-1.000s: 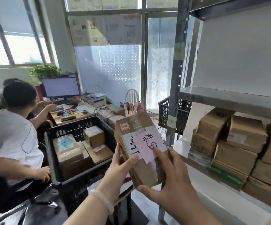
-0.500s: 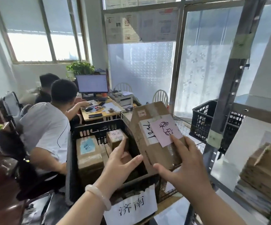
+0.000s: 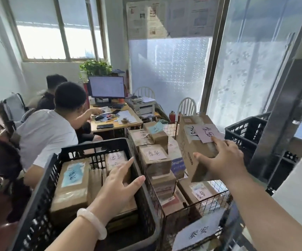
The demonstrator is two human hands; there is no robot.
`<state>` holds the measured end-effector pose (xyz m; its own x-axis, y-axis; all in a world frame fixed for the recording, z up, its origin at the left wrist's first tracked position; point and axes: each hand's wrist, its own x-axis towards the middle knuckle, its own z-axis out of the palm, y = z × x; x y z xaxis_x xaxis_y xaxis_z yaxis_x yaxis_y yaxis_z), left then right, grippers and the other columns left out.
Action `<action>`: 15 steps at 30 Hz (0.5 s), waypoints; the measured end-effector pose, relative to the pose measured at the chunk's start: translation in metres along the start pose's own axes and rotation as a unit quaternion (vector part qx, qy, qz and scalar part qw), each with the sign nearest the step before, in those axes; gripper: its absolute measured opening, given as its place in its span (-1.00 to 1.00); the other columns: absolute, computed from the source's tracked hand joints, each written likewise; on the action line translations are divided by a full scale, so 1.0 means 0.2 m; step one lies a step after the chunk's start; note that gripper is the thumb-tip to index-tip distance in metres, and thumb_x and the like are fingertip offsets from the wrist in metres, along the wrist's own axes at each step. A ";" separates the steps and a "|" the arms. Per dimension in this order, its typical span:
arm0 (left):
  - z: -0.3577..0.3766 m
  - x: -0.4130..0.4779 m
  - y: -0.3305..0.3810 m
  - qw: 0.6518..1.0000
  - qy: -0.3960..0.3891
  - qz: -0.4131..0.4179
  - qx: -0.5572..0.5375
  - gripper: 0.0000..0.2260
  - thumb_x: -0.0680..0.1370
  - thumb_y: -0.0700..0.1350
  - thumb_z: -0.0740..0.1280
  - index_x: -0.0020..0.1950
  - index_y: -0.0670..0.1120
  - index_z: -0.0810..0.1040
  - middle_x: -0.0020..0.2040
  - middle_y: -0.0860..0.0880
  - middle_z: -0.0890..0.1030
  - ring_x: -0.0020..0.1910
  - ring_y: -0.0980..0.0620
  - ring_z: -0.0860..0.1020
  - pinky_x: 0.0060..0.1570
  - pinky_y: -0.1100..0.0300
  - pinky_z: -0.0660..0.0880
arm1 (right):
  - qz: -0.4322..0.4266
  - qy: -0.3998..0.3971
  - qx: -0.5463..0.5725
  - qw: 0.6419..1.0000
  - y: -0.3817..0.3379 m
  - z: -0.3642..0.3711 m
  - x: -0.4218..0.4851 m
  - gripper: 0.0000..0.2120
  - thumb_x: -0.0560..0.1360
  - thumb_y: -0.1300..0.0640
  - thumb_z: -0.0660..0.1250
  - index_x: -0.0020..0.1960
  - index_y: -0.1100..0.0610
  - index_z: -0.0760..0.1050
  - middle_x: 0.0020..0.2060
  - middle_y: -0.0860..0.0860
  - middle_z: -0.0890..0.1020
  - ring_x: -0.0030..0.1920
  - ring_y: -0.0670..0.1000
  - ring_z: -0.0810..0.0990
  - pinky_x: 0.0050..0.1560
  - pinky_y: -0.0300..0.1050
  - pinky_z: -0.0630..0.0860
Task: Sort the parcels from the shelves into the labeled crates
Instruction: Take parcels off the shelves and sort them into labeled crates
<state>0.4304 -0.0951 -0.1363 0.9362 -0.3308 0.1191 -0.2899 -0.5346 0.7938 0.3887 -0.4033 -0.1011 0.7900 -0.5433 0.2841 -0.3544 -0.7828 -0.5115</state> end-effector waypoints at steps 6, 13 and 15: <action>0.14 0.17 0.03 0.999 -0.008 0.014 0.041 -0.38 0.51 0.32 0.27 0.52 0.34 0.12 0.52 0.24 0.15 0.52 0.16 0.09 0.46 0.00 0.16 | 0.023 -0.090 -0.061 0.994 0.06 0.14 0.29 -0.05 0.30 -0.46 0.34 0.53 -0.04 0.15 0.33 0.14 0.32 0.31 0.25 0.30 0.28 0.17 0.36; 0.24 0.31 0.02 0.999 -0.012 0.013 0.047 -0.41 0.51 0.31 0.27 0.48 0.42 0.10 0.31 0.43 0.08 0.32 0.37 0.04 0.36 0.16 0.12 | 0.024 -0.191 -0.062 0.979 0.15 0.31 0.34 -0.07 0.31 -0.39 0.37 0.53 -0.09 0.10 0.32 0.10 0.28 0.27 0.18 0.35 0.05 0.00 0.43; 0.26 0.33 0.02 0.999 -0.015 0.016 0.043 -0.42 0.51 0.31 0.27 0.48 0.42 0.11 0.29 0.47 0.08 0.32 0.38 0.05 0.34 0.19 0.11 | 0.023 -0.192 -0.059 0.979 0.17 0.33 0.33 -0.08 0.30 -0.38 0.37 0.52 -0.10 0.08 0.31 0.09 0.26 0.27 0.17 0.33 0.06 0.01 0.43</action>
<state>0.4800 -0.1595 -0.1569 0.9198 -0.3719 0.1253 -0.3376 -0.5872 0.7356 0.4619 -0.4460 -0.1538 0.8939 -0.4420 -0.0746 -0.4310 -0.8020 -0.4136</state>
